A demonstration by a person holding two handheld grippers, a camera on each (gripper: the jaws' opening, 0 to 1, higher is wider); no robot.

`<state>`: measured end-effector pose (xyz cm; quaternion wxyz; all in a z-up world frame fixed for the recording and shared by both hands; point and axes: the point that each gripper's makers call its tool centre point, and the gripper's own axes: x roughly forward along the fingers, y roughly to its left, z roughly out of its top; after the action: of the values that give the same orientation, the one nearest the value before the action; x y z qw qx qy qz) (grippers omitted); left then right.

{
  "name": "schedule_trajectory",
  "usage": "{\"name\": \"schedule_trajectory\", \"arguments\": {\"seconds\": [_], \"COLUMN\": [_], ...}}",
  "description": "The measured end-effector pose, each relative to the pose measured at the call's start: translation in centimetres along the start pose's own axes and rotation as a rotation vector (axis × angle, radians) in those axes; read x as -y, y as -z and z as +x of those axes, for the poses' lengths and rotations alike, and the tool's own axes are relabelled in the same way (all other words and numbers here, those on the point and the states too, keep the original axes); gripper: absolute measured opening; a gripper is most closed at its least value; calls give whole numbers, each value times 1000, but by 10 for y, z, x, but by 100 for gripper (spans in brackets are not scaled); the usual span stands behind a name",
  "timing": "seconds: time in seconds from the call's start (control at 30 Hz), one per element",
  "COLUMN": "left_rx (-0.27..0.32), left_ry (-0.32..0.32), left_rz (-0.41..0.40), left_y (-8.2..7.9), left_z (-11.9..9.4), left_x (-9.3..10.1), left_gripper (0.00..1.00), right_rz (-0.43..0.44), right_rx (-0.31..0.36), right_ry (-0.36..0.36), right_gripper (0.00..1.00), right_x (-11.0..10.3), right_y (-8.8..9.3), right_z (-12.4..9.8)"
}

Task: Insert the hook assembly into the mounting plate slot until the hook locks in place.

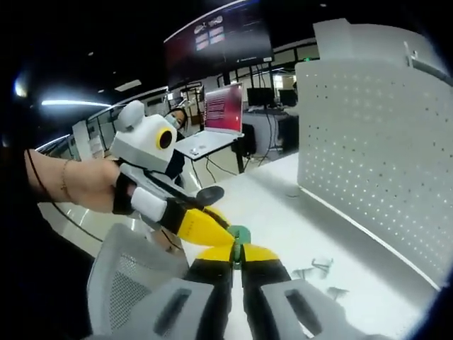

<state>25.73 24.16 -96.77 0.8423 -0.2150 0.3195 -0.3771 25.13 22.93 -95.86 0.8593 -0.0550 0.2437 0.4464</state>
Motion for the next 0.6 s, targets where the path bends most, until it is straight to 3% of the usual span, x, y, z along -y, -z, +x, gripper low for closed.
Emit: {"name": "schedule_trajectory", "arguments": {"seconds": [0.1,0.23,0.4,0.47,0.6], "left_rx": [0,-5,41,65,81], "left_ry": [-5,-24,-16,-6,1], "left_rz": [5,88,113,176,205], "left_y": [-1,-2,-9,-14,-17], "left_z": [-2,-6,-10,-11,-9], "left_x": [-1,-4,-3,1,7], "left_gripper": [21,28,42,44,62], "right_rz": [-4,-42,-21,-19,-4], "right_rx": [4,10,33,46,88], "right_ry": [5,14,31,40,67], "right_gripper": [0,0,0,0,0], "right_x": [2,4,9,11,17], "right_y": [-2,-6,-12,-14,-23], "right_z": [-1,-3,-4,-5,-7]}}
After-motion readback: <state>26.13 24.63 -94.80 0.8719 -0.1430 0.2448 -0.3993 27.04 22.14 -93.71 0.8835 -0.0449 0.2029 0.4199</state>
